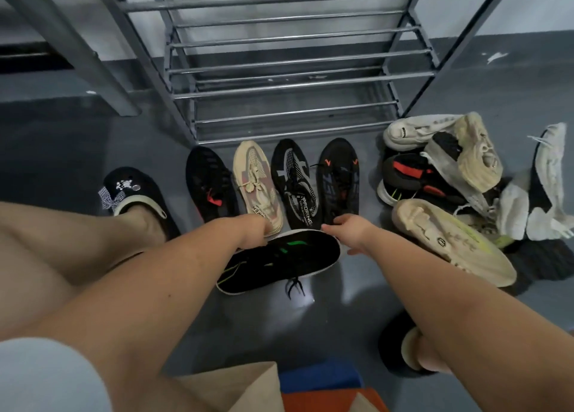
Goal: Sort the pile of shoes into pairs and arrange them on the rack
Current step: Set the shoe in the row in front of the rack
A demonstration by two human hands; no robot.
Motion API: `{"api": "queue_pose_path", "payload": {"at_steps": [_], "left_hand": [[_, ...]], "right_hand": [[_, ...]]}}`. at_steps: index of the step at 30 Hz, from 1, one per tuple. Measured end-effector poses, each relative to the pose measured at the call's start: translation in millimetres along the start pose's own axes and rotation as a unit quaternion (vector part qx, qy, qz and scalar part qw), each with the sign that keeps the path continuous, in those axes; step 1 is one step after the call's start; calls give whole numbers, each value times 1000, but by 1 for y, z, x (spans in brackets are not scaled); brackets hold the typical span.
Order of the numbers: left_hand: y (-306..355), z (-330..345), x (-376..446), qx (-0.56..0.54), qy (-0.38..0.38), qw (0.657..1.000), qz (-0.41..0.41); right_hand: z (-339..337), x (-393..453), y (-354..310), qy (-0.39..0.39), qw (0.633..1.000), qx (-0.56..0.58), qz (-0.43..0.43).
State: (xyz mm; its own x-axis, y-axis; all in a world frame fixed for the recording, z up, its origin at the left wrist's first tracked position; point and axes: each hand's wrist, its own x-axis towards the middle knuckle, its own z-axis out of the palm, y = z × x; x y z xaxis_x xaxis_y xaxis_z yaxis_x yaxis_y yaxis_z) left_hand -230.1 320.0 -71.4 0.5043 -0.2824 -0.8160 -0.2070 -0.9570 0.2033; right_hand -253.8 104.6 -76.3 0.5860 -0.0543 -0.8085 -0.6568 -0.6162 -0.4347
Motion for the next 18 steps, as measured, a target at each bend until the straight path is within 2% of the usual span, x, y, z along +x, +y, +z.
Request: {"api": "queue_pose_path", "payload": {"at_steps": [3, 7, 11, 14, 18], "left_hand": [[15, -7, 2, -55, 77, 995, 26], [39, -13, 8, -43, 136, 987, 73], [68, -18, 14, -20, 161, 979, 126], [97, -20, 21, -11, 166, 975, 151], [138, -27, 35, 19, 159, 970, 184]], "right_hand": [[-14, -1, 6, 84, 975, -198, -54], [-42, -5, 23, 157, 928, -333, -54], [-74, -11, 49, 211, 919, -331, -23], [-98, -17, 74, 242, 929, -280, 5], [-120, -25, 105, 248, 938, -237, 55]]}}
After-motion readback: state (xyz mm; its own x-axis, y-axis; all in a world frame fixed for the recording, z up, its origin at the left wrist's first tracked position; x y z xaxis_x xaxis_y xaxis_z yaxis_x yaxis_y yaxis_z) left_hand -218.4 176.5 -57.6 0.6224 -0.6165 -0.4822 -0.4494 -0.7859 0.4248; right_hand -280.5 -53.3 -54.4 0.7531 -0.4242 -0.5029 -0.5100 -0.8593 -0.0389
